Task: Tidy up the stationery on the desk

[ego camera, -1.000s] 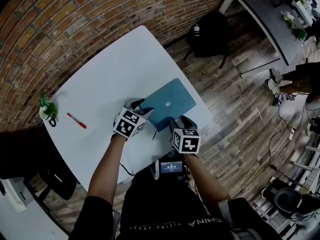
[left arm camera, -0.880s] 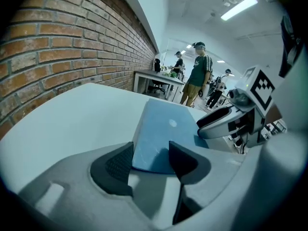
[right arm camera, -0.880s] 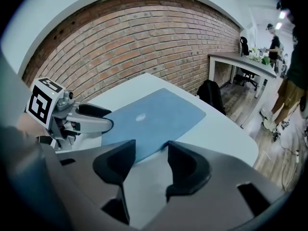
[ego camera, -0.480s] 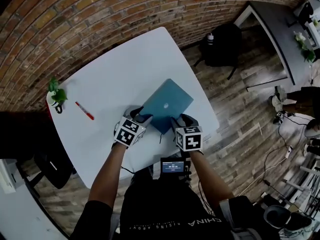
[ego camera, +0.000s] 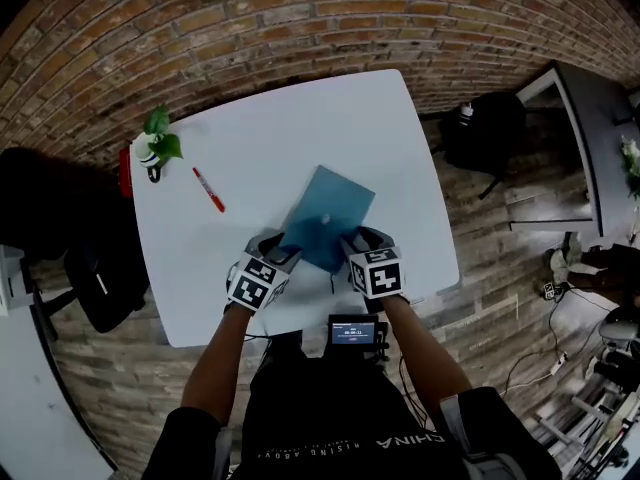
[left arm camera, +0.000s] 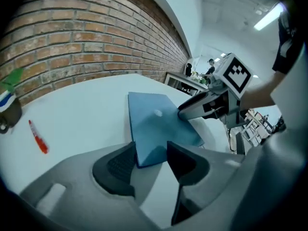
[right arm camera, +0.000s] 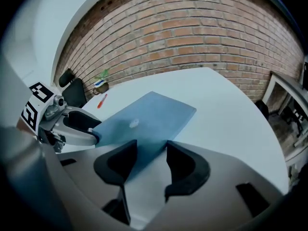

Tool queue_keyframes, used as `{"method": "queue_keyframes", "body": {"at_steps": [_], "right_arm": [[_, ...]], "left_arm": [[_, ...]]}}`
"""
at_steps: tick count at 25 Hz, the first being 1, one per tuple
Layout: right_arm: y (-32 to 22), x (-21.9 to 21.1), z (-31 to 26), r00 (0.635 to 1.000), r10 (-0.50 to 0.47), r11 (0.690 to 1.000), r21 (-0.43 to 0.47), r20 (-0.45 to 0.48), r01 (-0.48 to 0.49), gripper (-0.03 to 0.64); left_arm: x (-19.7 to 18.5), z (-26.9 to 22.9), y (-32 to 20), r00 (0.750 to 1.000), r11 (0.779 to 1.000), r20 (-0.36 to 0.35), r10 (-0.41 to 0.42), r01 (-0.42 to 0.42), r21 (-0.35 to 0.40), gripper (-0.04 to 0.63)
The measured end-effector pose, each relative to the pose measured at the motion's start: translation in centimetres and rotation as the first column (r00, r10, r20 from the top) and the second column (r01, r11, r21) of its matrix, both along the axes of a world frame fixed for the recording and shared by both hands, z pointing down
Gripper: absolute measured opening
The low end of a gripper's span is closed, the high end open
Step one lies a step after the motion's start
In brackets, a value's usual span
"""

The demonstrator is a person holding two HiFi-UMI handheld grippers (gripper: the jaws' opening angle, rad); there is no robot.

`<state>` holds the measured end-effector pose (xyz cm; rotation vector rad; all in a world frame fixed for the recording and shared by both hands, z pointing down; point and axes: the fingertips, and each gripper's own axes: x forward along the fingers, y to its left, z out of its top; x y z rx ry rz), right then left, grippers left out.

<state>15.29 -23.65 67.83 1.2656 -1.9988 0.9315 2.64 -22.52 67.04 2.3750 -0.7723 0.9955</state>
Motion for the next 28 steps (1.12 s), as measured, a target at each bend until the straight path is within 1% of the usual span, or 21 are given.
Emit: {"method": "queue_keyframes", "body": {"at_steps": [6,9,12,15,19,22,24,28], "right_arm": [[-1.5,-4.6,0.1,0.988,-0.154,0.988,0.005,-0.003,0.154,0.196],[-2.1,-6.5,0.0,0.979,-0.204,0.979,0.012,-0.006,0.204,0.192],[-2.7,-7.8,0.0,0.972,-0.234,0.972,0.017,-0.014,0.234,0.187],[-3.1,-8.7,0.0,0.967,-0.256,0.966,0.025,-0.019,0.256,0.184],[-3.2,-9.1,0.0,0.963,-0.268,0.963,0.022,-0.026,0.268,0.184],[-3.2,-9.2,0.0,0.965,-0.262,0.965,0.021,-0.025,0.263,0.183],[-3.1,-9.2,-0.1,0.966,-0.255,0.966,0.023,-0.033,0.256,0.175],[-2.7,-8.9,-0.5,0.969,-0.247,0.969,0.021,-0.028,0.247,0.176]], "left_arm": [[-3.9,0.2,2.9,0.993,0.993,-0.004,-0.114,0.114,-0.022,0.207],[-5.0,0.3,4.3,0.988,0.987,-0.009,-0.157,0.156,-0.032,0.206],[-5.5,0.4,5.4,0.983,0.983,-0.015,-0.181,0.180,-0.045,0.199],[-5.7,0.5,6.0,0.984,0.983,-0.018,-0.178,0.177,-0.055,0.190],[-5.9,0.5,6.4,0.990,0.988,-0.009,-0.141,0.140,-0.058,0.184],[-6.2,0.4,6.3,0.991,0.989,-0.028,-0.130,0.128,-0.070,0.184],[-6.5,0.0,6.3,0.990,0.989,-0.050,-0.134,0.131,-0.065,0.184],[-7.4,-1.1,5.3,0.981,0.983,-0.081,-0.177,0.173,-0.052,0.186]]}}
